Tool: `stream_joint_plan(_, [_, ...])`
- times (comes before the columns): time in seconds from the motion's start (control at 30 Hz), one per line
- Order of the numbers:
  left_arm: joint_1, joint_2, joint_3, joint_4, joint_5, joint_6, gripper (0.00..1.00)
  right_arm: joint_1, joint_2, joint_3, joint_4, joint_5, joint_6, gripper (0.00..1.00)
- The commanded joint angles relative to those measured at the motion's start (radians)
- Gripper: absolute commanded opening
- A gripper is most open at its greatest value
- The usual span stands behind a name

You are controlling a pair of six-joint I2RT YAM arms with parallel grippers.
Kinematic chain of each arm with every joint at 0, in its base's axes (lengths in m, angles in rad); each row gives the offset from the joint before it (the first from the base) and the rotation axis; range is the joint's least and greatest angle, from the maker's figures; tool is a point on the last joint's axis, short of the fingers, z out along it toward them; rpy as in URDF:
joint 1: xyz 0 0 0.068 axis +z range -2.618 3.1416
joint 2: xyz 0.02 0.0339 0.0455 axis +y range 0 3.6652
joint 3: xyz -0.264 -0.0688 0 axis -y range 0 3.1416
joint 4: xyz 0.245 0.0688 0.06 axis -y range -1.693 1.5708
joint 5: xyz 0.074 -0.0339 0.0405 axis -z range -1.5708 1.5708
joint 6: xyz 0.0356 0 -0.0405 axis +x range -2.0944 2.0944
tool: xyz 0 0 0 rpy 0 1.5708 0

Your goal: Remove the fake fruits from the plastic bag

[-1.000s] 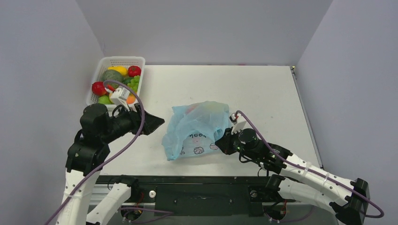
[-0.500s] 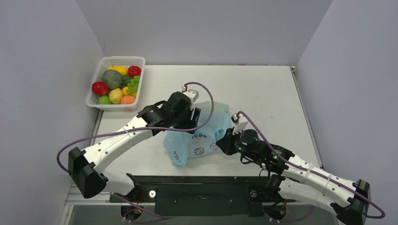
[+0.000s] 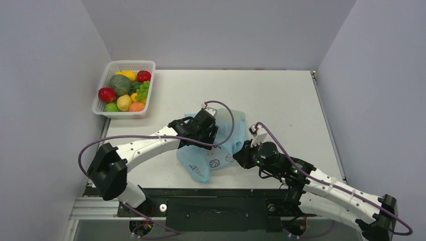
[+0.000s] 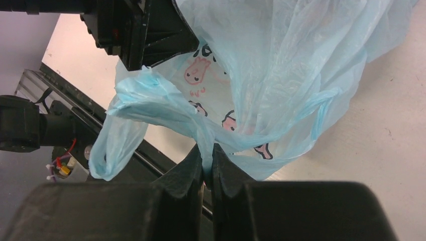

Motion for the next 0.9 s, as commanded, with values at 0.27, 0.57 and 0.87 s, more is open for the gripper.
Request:
stream_joint_plan(0.27, [0.03,0.102,0.06,0.041,-0.193,-0.052,0.19,0.016,-0.051,-0.049,0.047,0.008,0.037,0.06])
stream_joint_plan(0.57, [0.051,-0.086,0.043,0.183,0.031,-0.021,0.0,0.056,-0.101,-0.176,0.056,0.03,0.127,0.0])
stream_joint_plan(0.87, [0.211,-0.257,-0.117,0.329,0.412,-0.053,0.0,0.139,-0.205,-0.202,-0.078,0.219,0.168,0.16])
